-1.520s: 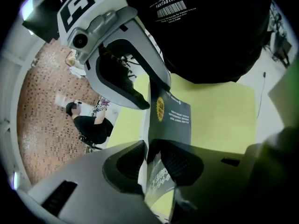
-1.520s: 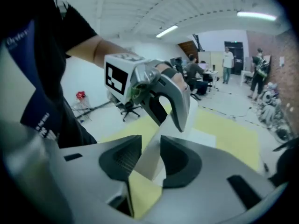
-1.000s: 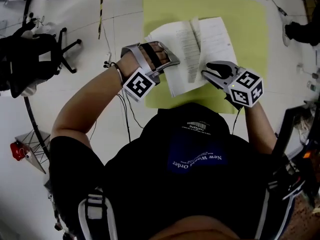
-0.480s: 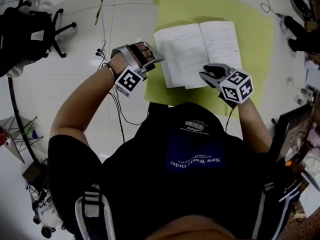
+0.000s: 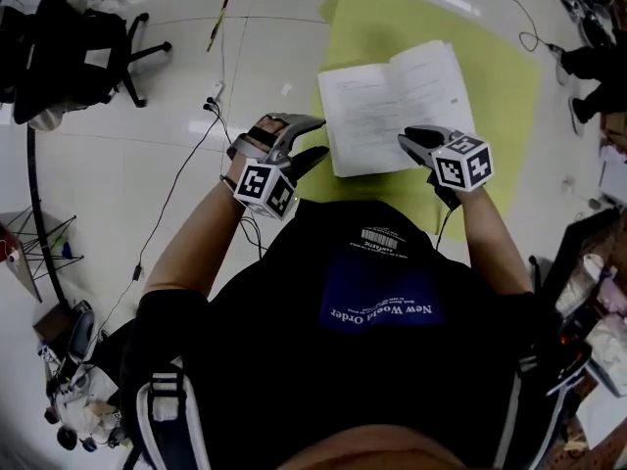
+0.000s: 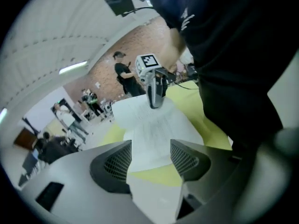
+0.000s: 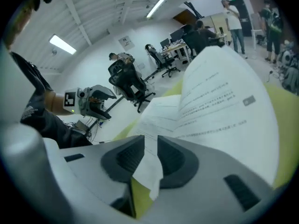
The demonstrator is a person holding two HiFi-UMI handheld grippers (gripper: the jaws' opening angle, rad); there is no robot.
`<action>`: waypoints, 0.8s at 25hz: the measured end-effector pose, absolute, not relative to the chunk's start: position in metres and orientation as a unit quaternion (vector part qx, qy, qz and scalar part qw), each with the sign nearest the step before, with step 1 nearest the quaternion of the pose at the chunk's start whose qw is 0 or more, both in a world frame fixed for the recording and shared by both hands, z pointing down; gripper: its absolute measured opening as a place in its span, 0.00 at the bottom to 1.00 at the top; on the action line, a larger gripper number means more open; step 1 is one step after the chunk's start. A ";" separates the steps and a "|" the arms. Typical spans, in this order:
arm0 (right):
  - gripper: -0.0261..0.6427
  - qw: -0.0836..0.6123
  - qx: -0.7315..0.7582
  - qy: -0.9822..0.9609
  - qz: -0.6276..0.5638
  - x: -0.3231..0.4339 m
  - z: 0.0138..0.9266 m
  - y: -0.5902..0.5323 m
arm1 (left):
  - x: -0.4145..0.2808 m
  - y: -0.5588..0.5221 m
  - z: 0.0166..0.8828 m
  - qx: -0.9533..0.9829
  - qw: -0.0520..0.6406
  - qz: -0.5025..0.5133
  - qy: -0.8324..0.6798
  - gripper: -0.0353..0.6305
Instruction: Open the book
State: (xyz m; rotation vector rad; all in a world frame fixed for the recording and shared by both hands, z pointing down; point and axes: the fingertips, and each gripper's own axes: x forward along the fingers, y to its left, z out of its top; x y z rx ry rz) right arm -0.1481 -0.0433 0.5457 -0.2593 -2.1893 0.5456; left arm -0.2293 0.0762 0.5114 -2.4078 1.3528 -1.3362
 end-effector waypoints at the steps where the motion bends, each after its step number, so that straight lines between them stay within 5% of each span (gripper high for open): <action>1: 0.15 0.430 -0.093 -0.875 0.201 -0.143 0.550 -0.049 | -0.226 0.076 0.517 -0.786 -0.013 -0.411 0.462 0.42; 6: 0.03 0.456 -0.051 -0.876 0.152 -0.131 0.567 -0.070 | -0.232 0.054 0.539 -0.733 -0.363 -0.123 0.561 0.42; 8: 0.03 0.460 -0.045 -0.875 0.145 -0.131 0.571 -0.075 | -0.236 0.039 0.545 -0.691 -0.448 -0.039 0.566 0.43; 20: 0.03 0.456 -0.034 -0.870 0.186 -0.119 0.602 -0.084 | -0.211 0.009 0.586 -0.660 -0.527 -0.015 0.536 0.43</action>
